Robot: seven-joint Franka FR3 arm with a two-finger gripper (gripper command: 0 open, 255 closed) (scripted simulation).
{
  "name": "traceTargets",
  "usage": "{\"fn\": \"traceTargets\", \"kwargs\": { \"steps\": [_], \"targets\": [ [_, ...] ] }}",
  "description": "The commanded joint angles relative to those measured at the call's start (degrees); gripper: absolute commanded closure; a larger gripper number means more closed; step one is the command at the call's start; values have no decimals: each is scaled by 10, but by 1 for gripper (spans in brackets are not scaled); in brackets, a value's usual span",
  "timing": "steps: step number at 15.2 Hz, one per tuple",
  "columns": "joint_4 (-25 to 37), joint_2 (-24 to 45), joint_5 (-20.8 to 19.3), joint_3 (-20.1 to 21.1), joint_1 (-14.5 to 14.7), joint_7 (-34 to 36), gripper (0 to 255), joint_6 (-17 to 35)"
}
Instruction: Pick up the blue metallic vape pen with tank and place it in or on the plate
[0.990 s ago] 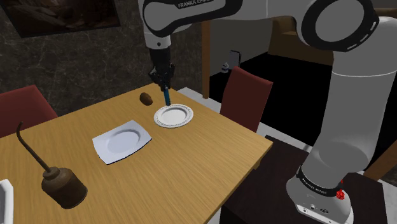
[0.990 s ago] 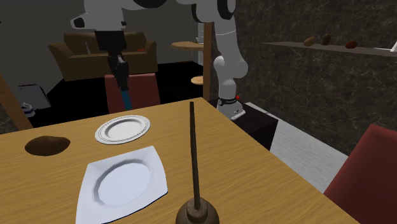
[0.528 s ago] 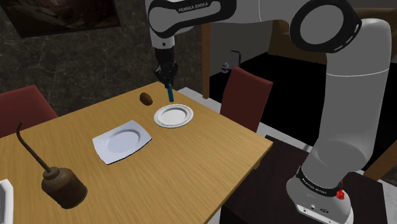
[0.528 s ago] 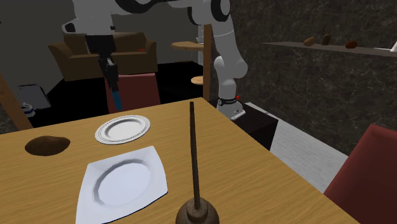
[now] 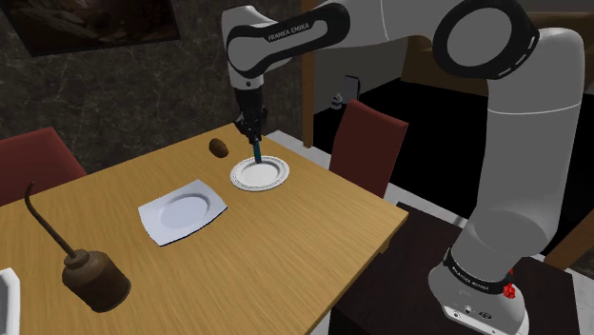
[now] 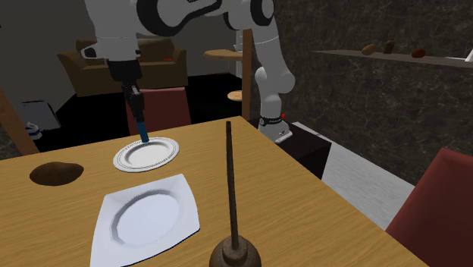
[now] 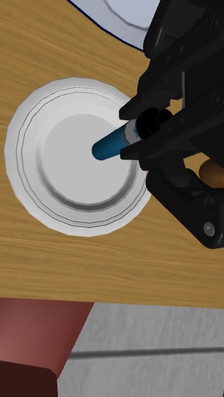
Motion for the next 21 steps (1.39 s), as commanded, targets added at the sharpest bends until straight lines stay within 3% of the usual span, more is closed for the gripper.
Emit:
{"fn": "traceTargets", "kwargs": {
  "steps": [1,7,15,16,21],
  "targets": [
    [-13,1,-1,0,-1,0,255,15],
    [-49,10,-4,-2,-1,3,255,59],
    [-49,10,-4,-2,-1,3,255,59],
    [-49,10,-4,-2,-1,3,0,59],
    [-49,10,-4,-2,-1,3,0,59]
  ]
}}
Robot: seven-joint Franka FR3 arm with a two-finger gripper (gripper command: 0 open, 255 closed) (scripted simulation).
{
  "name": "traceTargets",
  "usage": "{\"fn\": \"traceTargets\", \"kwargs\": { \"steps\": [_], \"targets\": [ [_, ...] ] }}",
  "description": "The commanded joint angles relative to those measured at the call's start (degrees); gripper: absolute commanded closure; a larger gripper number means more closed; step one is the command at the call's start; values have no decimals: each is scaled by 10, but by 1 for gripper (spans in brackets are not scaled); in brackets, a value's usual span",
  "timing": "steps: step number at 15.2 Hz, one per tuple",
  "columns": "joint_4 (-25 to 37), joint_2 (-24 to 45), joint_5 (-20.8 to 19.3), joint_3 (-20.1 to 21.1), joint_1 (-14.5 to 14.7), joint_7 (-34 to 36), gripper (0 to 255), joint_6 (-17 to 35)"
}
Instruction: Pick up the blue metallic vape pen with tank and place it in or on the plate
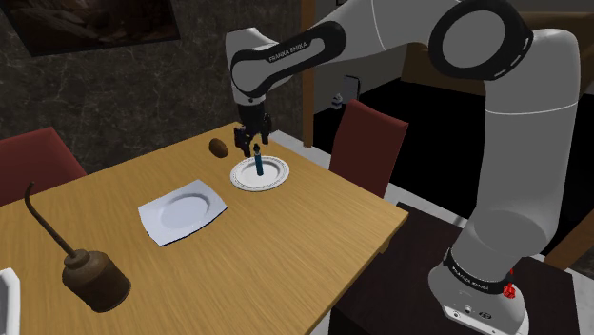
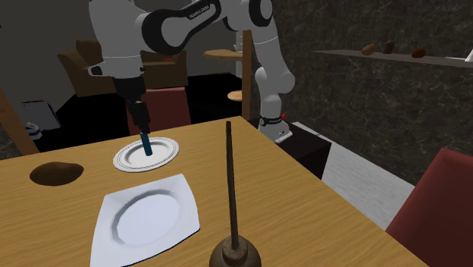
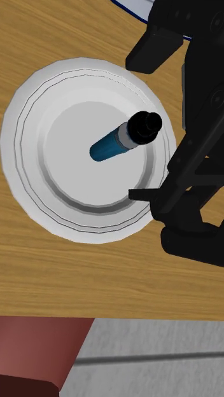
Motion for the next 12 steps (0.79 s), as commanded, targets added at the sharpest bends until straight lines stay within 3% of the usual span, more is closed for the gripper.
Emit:
{"fn": "traceTargets", "kwargs": {
  "steps": [1,4,12],
  "targets": [
    [13,-4,2,1,0,-1,0,-17],
    [56,-12,5,2,1,-4,0,-68],
    [56,-12,5,2,1,-4,0,-68]
  ]
}}
